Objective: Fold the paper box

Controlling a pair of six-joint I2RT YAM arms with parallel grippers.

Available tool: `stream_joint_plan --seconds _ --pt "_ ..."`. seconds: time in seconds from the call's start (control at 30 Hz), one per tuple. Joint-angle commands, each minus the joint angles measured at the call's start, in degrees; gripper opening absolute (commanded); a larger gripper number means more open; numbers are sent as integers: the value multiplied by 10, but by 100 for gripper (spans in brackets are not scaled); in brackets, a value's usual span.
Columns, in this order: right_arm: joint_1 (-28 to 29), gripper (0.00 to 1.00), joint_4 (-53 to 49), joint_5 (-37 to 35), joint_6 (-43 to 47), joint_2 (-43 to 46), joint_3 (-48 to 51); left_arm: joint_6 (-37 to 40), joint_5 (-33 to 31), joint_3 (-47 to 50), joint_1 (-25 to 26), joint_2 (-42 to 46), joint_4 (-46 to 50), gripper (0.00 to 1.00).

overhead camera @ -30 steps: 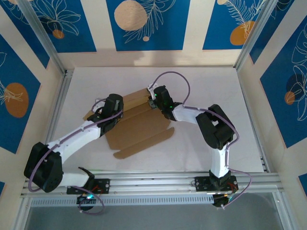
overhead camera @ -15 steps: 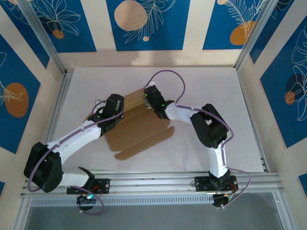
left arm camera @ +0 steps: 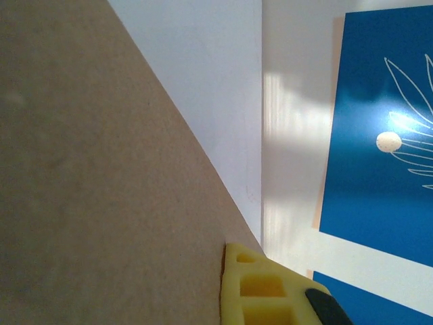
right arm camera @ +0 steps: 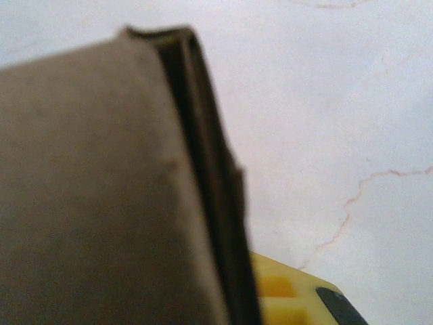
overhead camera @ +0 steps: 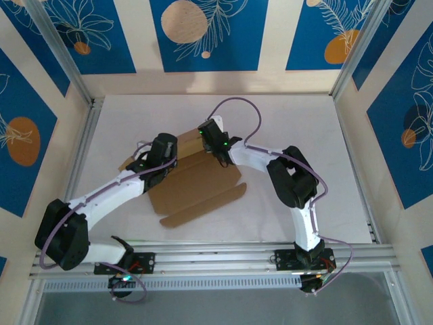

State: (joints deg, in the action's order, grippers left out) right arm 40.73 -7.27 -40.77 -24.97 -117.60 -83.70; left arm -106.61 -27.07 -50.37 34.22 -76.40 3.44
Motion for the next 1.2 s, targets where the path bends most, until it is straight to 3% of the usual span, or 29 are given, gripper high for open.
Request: stream_joint_plan --seconds 0.0,0.13,0.27,0.5,0.63,0.8,1.0,1.07,1.17 --pt "-27 0 -51 -96 -92 -26 -14 1 48 -5 29 8 22 0" --pt "-33 2 -33 -74 -91 -10 11 8 33 4 29 16 22 0" --pt "-47 36 31 -37 -63 26 66 27 11 20 28 24 6 0" --pt "-62 59 144 85 53 98 153 69 -19 38 24 23 -10 0" --pt "-76 79 184 162 72 136 202 77 -15 42 20 11 -23 0" --pt "-103 85 244 244 90 191 271 93 -16 40 17 7 -28 0" --pt "-155 85 293 508 117 259 319 115 -8 36 16 -1 -43 0" --pt "-157 86 268 551 145 274 313 121 0 37 15 -8 -58 0" --pt "-159 85 245 559 156 291 309 141 20 44 14 -22 -104 0"
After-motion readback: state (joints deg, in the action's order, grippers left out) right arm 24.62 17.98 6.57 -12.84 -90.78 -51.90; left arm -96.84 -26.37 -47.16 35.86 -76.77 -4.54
